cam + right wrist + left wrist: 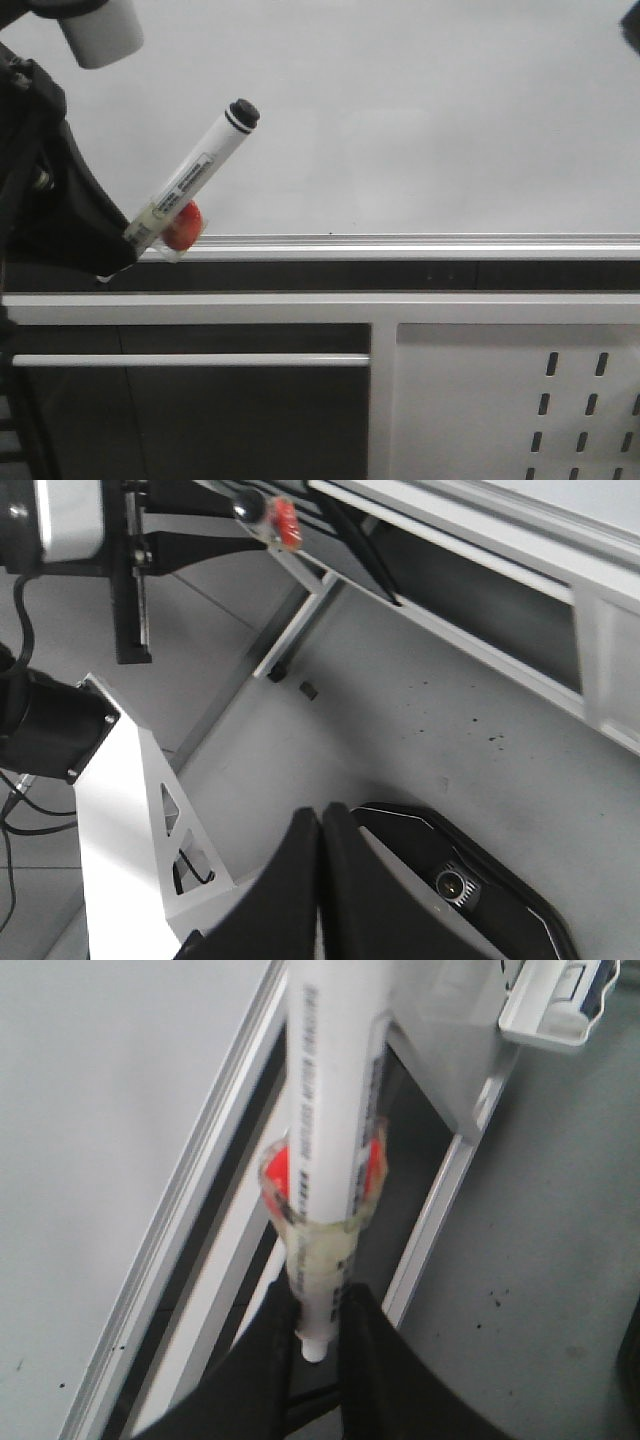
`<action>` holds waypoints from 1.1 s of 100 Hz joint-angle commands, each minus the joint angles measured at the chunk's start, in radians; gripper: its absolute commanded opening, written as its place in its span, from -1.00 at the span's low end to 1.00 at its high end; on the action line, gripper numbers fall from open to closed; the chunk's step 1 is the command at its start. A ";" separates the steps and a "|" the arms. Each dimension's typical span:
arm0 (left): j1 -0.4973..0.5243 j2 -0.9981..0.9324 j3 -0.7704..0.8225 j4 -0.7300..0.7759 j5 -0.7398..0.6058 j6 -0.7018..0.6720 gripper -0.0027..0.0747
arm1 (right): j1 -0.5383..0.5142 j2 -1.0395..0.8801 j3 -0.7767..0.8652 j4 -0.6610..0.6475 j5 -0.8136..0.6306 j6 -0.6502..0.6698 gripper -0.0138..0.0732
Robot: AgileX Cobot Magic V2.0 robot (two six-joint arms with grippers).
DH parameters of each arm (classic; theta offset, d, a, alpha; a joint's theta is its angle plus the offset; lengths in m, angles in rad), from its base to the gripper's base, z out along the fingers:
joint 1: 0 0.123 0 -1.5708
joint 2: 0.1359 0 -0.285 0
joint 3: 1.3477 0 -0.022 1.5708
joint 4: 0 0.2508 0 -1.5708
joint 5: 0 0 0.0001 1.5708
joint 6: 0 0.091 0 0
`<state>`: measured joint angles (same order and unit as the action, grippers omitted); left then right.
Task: Write number 1 on whiteboard
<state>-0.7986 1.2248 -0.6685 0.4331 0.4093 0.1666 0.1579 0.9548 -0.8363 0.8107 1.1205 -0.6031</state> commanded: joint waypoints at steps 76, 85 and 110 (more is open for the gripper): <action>-0.168 -0.027 -0.103 0.117 0.022 -0.004 -0.98 | 0.200 0.226 -0.040 0.230 -0.279 -0.026 0.06; -0.168 -0.023 -0.103 0.117 0.041 -0.004 -0.98 | 0.200 0.226 -0.055 0.248 -0.265 -0.028 0.12; -0.168 -0.023 -0.105 0.124 0.041 -0.004 -0.98 | 0.200 0.229 -0.094 0.294 -0.222 -0.030 0.11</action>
<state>-0.9623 1.2228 -0.7397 0.5404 0.4854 0.1666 0.3564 1.1977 -0.8843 1.0364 0.8829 -0.6153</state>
